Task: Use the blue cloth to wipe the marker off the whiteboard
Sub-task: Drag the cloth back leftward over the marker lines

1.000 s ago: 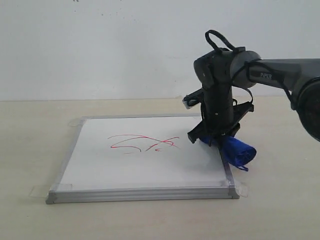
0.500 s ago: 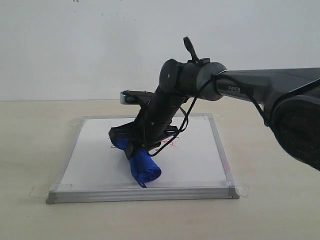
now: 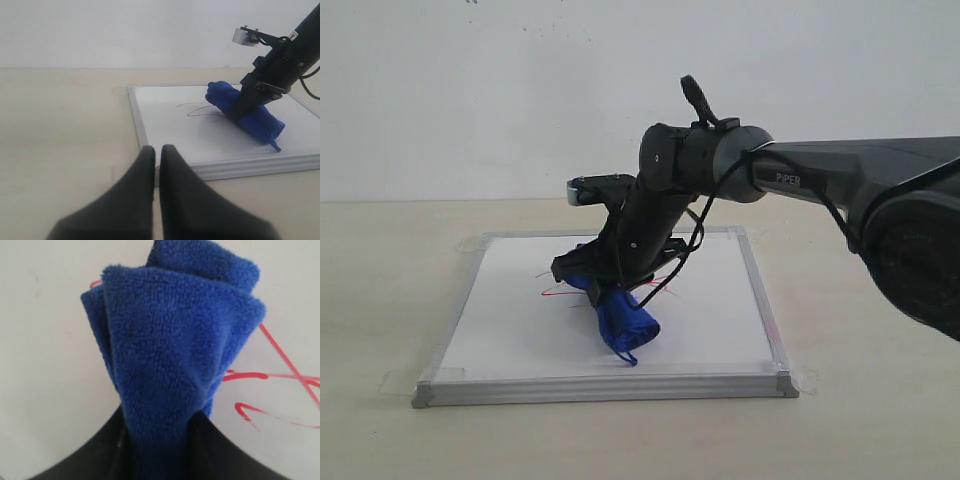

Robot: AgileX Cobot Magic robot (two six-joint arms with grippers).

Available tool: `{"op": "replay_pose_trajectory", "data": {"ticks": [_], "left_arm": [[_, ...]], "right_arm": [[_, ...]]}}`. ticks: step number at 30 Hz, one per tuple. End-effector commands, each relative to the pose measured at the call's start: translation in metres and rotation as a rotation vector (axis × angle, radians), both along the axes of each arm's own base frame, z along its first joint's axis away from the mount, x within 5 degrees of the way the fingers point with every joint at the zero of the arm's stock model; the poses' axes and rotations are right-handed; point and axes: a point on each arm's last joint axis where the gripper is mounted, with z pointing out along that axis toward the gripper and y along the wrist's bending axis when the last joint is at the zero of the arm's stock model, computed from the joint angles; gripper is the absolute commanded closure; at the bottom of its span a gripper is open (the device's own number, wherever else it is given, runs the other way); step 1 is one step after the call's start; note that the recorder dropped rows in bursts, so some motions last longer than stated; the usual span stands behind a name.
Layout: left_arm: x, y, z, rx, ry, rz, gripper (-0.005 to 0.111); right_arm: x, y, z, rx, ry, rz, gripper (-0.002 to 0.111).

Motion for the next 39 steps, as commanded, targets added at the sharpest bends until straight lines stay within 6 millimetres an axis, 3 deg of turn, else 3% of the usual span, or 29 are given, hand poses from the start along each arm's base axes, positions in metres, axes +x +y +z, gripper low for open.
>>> {"op": "replay_pose_trajectory", "data": {"ticks": [1,9,17,21,28,30,39], "left_arm": [[0.0,0.0,-0.001,0.005,-0.003,0.001,0.103],[0.0,0.0,-0.001,0.005,-0.003,0.001,0.103],[0.0,0.0,-0.001,0.005,-0.003,0.001,0.103],[0.0,0.0,-0.001,0.005,-0.003,0.001,0.103],[0.0,0.0,-0.001,0.005,-0.003,0.001,0.103],[0.0,0.0,-0.001,0.005,-0.003,0.001,0.103],[0.0,0.0,-0.001,0.005,-0.003,0.001,0.103]], "right_arm": [[0.0,-0.008,0.0,-0.08,-0.015,0.034,0.109],[0.013,-0.037,-0.004,-0.369,-0.111,-0.153,0.109],[0.018,-0.042,-0.005,-0.42,-0.162,-0.187,0.109],[0.014,-0.031,-0.006,-0.325,-0.126,-0.12,0.109],[0.003,0.006,0.001,0.029,-0.123,0.188,0.109],[0.0,0.007,0.001,0.037,-0.117,0.228,0.109],[0.016,-0.025,-0.005,-0.307,-0.192,0.054,0.109]]}}
